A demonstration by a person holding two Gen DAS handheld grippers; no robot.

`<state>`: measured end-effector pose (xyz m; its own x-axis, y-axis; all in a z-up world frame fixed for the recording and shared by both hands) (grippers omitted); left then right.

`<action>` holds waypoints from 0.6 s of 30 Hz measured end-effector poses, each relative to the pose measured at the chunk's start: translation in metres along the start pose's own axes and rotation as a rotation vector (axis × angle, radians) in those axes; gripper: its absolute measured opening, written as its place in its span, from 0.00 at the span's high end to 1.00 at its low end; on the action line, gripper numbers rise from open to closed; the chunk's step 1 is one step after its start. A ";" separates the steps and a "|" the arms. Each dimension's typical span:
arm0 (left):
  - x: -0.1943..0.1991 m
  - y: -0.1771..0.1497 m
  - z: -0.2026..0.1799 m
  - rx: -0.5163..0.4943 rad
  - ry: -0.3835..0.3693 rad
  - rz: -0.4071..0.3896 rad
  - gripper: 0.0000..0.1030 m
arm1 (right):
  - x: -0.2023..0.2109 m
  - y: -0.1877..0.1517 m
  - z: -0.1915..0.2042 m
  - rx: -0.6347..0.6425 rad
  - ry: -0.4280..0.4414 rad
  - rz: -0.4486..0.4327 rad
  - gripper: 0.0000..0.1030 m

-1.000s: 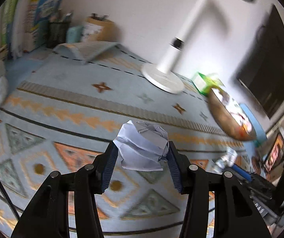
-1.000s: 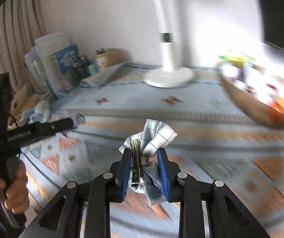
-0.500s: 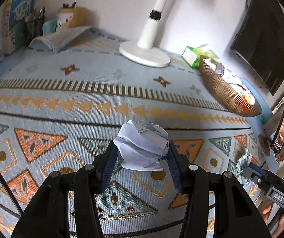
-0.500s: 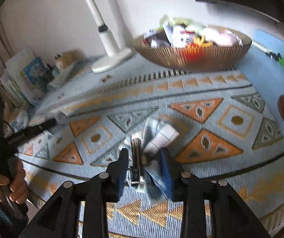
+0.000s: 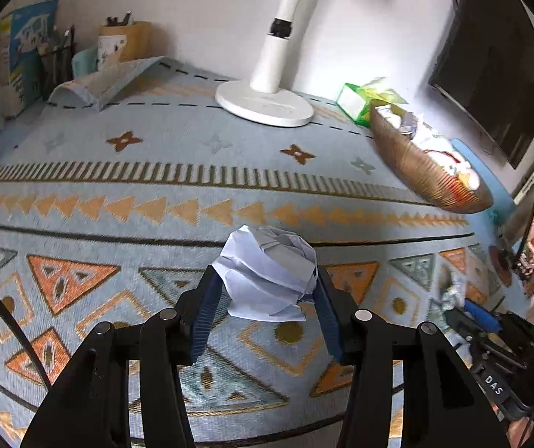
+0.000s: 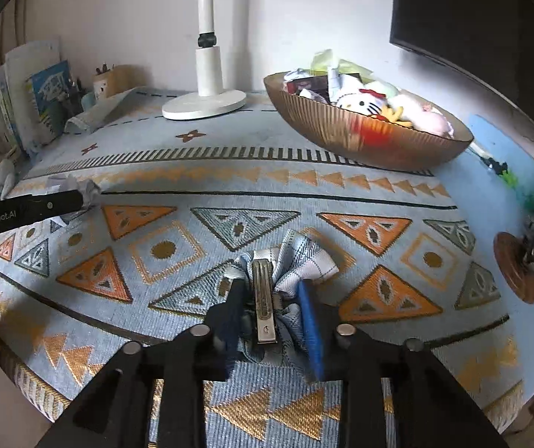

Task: Organize objects
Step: 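Lift the paper and plaid bow cloth and turn toward the gold bowl, then lower the paper and bow cloth into the gold bowl and open both grippers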

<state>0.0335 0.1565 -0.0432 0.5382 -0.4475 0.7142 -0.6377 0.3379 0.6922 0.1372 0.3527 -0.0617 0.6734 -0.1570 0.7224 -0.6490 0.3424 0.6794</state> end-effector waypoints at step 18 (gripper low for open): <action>-0.043 0.187 -0.163 -0.307 -0.204 -0.165 0.55 | 0.067 0.256 -0.101 -0.278 0.006 -0.348 0.75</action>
<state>-0.0187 0.3738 0.0725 0.4794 -0.6615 0.5767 -0.3411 0.4650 0.8169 0.0521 0.5235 0.1475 0.8375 -0.3023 0.4552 -0.2638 0.5058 0.8213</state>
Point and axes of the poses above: each gripper's, at about its wrist camera, not at the fingertips, and x roughly against the way its jaws point, z to its left, y to its top, the point moved 9 cm from there along -x, roughly the way its jaws point, and after that the axes turned 13 degrees about -x, right-handed, at the moved point
